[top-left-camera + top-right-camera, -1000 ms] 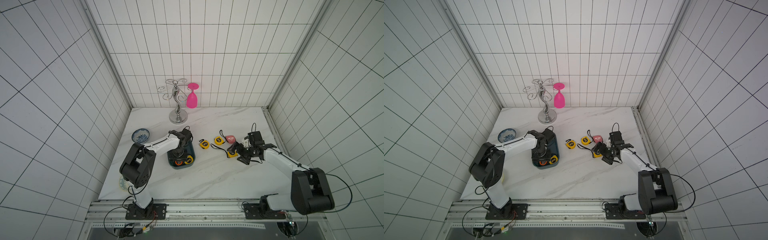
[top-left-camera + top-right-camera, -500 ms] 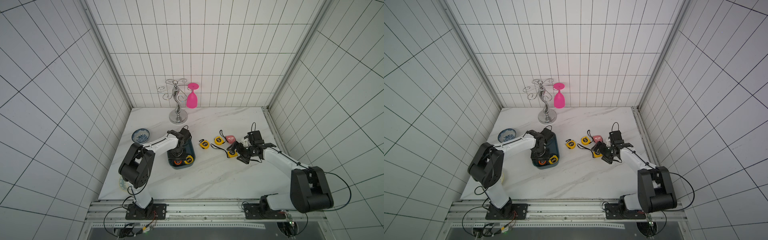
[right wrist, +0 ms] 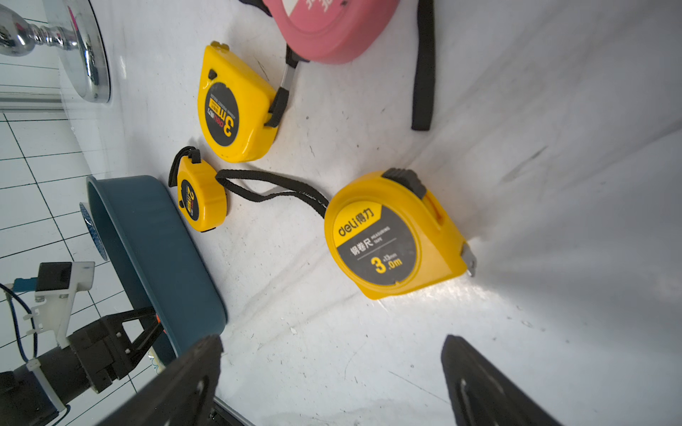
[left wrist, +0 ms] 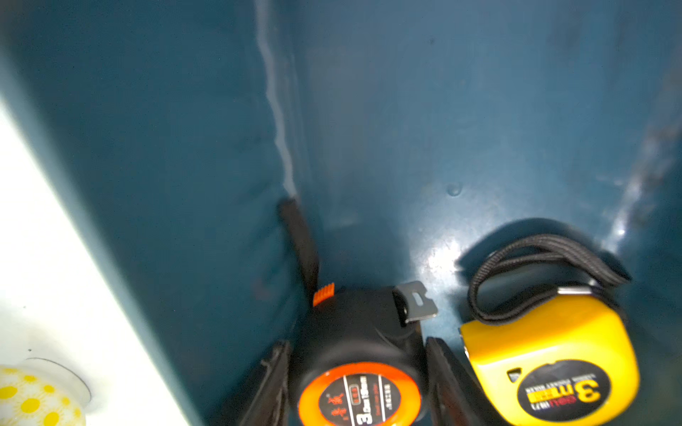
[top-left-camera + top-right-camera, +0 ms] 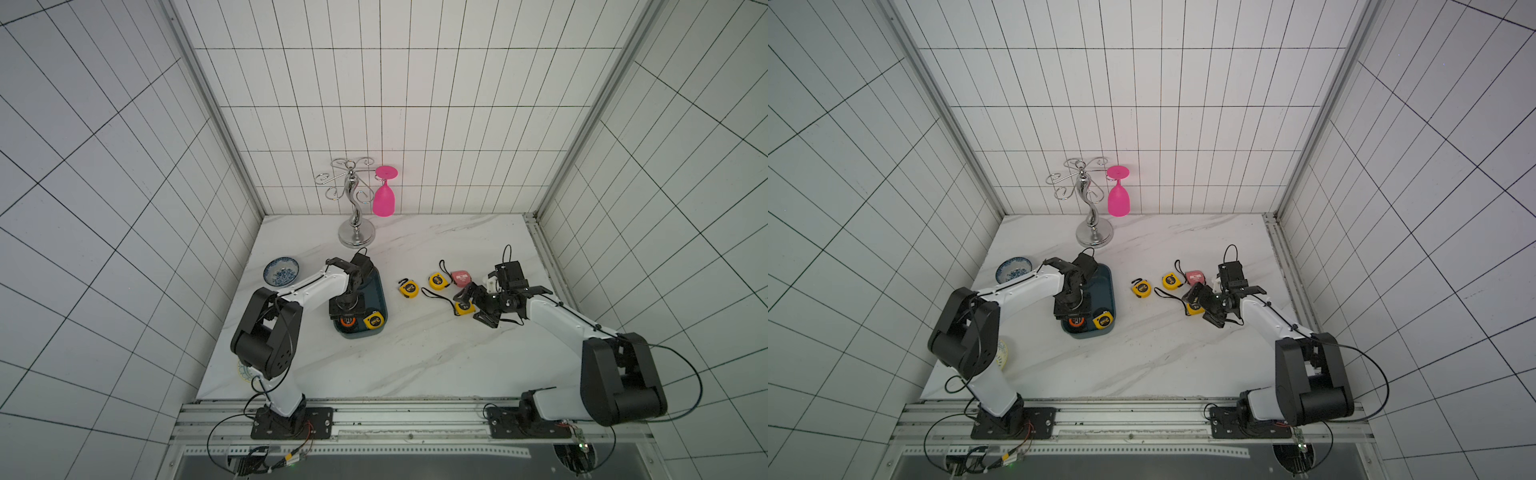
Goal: Take the tape measure out of the storage box
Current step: Pick up the tape measure from the storage box, then place the tape measure at the center of the board.
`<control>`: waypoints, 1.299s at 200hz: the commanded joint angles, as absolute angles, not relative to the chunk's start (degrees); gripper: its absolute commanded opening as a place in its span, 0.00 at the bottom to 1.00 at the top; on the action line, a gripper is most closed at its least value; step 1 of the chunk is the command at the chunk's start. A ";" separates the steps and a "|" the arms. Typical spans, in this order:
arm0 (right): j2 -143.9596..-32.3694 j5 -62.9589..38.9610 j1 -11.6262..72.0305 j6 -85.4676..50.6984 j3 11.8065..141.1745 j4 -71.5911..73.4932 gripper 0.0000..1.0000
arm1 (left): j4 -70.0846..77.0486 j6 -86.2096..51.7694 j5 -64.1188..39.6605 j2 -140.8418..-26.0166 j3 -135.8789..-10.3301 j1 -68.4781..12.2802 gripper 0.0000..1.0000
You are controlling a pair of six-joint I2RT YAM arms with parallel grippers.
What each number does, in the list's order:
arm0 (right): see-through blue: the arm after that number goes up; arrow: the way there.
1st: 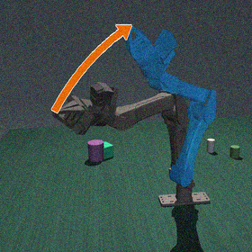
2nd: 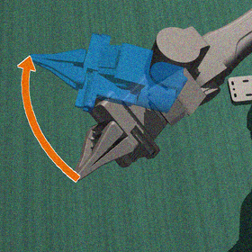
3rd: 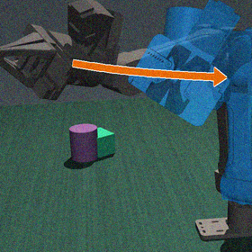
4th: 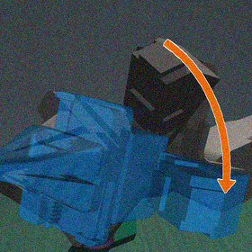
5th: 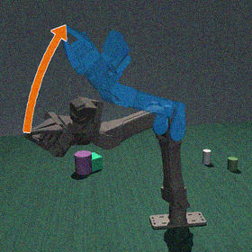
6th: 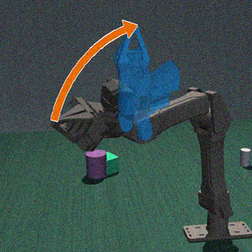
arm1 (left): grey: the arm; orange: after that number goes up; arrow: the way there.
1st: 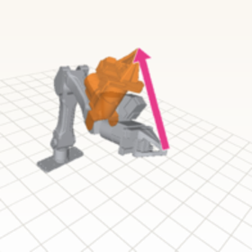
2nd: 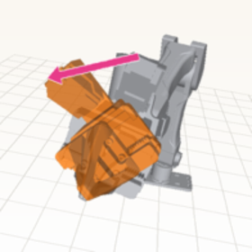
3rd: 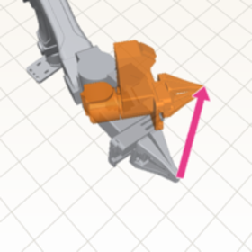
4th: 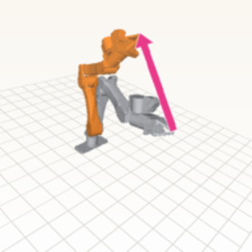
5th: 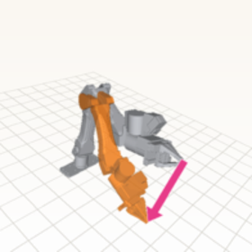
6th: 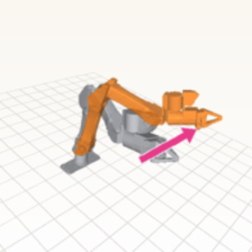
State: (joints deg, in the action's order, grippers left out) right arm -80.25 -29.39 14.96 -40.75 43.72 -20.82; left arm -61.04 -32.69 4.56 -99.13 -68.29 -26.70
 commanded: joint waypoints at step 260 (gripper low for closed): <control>-76.62 -28.36 30.33 -41.08 51.62 -9.16 0.97 | -65.64 -43.60 -9.15 -92.67 -99.37 -30.09 0.00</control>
State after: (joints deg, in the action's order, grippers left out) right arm -79.50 -30.06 28.38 -40.91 49.45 -12.86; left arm -67.09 -41.21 -6.66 -92.95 -96.12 -29.04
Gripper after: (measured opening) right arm 0.965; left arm 0.556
